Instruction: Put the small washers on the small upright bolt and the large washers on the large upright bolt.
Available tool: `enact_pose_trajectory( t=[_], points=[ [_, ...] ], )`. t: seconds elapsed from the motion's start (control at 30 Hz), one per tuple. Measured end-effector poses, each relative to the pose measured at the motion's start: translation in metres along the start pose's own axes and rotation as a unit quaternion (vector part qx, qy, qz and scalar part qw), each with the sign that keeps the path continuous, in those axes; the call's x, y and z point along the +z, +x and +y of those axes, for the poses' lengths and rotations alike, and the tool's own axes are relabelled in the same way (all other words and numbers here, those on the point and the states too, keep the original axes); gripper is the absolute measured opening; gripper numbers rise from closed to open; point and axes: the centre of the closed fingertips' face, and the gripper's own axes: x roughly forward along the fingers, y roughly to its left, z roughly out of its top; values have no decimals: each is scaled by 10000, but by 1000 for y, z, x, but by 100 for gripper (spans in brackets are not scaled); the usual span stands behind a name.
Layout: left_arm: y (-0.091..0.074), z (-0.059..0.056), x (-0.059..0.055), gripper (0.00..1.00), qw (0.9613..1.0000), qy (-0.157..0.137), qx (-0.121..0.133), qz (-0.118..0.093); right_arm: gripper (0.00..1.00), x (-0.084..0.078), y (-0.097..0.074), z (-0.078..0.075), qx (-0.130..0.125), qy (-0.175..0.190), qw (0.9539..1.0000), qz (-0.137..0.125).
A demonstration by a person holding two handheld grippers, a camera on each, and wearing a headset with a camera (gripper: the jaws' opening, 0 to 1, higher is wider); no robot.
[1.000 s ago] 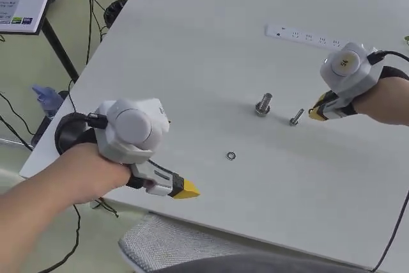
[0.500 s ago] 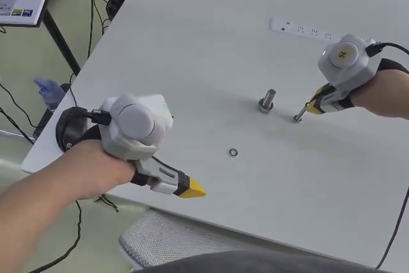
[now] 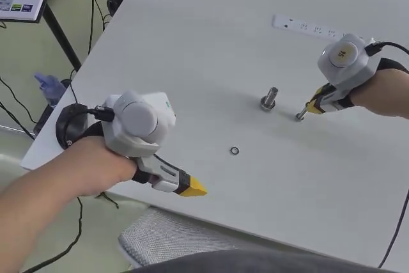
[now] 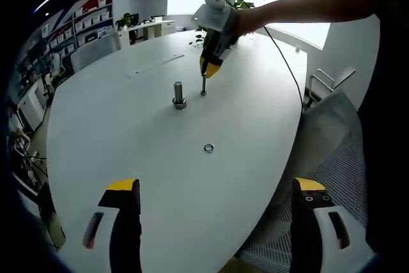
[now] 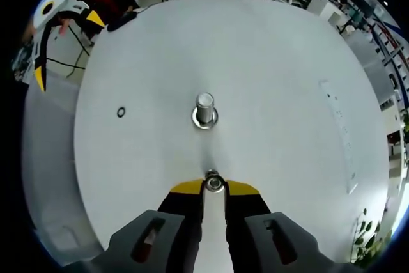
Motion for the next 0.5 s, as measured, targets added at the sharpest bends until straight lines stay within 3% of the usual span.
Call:
enact_pose_trajectory(
  t=[0.5],
  points=[
    [2, 0, -6, 97, 10000, -43, -50, 58, 13, -3, 14, 4, -2, -140, 9998, 133]
  ],
)
